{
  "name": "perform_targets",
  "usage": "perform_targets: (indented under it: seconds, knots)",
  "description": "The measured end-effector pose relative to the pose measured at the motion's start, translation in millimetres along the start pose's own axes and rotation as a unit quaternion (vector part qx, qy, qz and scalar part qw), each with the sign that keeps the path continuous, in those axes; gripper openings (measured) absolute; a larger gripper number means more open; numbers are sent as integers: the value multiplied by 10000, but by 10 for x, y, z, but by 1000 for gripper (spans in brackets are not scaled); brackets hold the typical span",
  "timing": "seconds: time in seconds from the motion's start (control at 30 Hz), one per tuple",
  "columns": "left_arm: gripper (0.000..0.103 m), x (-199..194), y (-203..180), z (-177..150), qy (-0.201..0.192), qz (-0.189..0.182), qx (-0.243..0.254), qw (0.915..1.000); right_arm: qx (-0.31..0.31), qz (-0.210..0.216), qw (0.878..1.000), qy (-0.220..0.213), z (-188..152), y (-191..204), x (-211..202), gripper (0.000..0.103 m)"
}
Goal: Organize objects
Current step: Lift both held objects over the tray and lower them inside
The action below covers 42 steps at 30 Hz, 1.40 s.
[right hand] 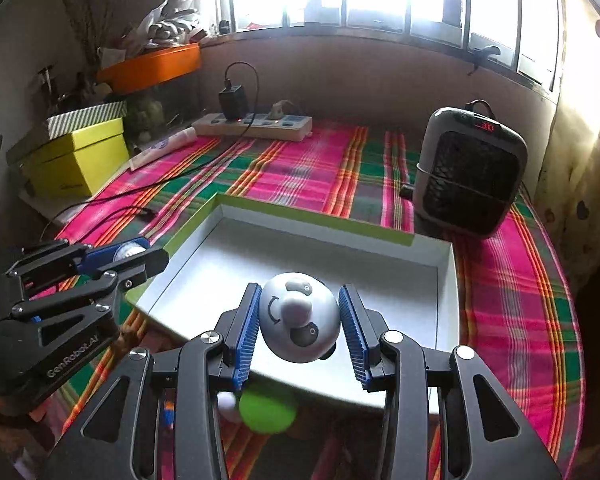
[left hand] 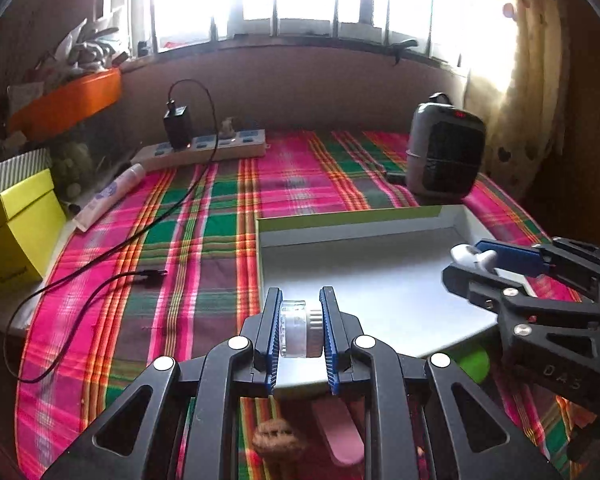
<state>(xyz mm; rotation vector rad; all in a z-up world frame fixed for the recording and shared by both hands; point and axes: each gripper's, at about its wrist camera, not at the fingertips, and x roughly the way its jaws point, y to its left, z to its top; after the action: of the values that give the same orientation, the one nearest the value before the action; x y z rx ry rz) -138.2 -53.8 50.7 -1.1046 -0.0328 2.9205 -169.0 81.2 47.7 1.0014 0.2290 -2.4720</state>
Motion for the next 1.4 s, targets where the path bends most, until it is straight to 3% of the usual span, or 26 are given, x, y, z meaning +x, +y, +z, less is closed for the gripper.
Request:
perform_targets:
  seconds: [0.4,0.8,1.4]
  knots:
    - [17,395,71,236,291,-41,-150,9995,33,-113,9994,327,218,-128,403,41]
    - [17,741,24,372,590,197,24,9981,35,-222,9971,731,255,-247,803,41]
    - [17,938,-57,366,780,337,184,9962,-112,-308,9947,971,232,-255,964,41]
